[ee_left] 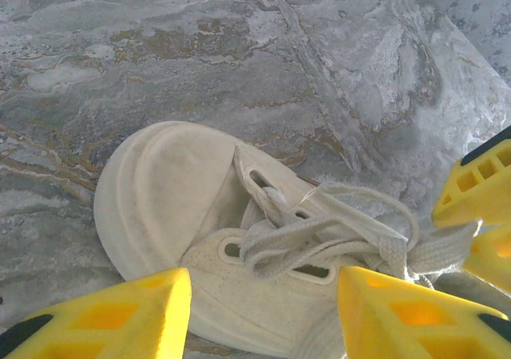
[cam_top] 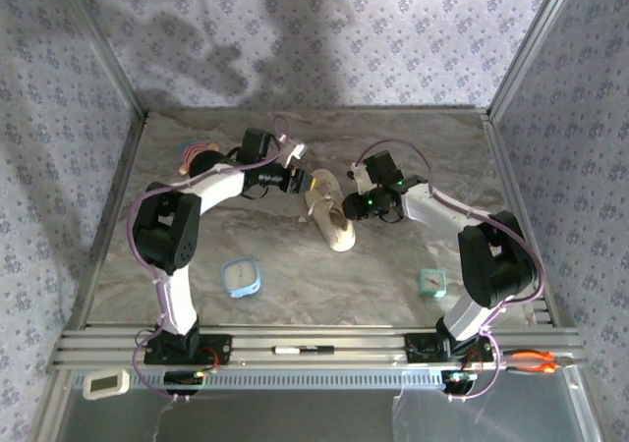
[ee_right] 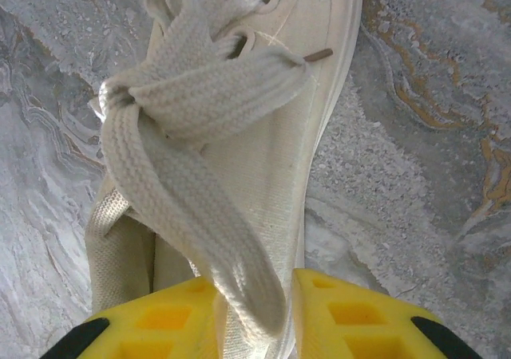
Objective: Tie the shoes
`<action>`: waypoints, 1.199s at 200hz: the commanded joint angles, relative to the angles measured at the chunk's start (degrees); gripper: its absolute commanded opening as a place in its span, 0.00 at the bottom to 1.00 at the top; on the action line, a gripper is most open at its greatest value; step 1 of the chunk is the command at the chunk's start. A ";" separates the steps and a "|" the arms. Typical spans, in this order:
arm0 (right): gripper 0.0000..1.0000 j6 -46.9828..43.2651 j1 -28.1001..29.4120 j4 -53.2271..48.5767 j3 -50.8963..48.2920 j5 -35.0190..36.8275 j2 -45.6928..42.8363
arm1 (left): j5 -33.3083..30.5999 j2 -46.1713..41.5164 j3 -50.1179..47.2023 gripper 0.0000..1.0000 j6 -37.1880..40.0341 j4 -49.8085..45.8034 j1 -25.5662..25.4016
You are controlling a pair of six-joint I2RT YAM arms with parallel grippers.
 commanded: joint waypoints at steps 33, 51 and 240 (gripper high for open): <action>0.27 -1.69 -0.33 -3.11 1.39 0.55 -1.18 | 2.04 3.05 2.58 0.53 2.41 -2.71 -1.45; 0.25 -1.79 -0.41 -3.37 1.54 0.64 -1.27 | 2.26 3.84 3.11 0.54 2.43 -3.01 -1.65; 0.17 1.06 -2.76 6.27 -7.84 -8.42 -3.78 | 6.40 -0.50 6.61 0.00 2.17 -18.58 -0.59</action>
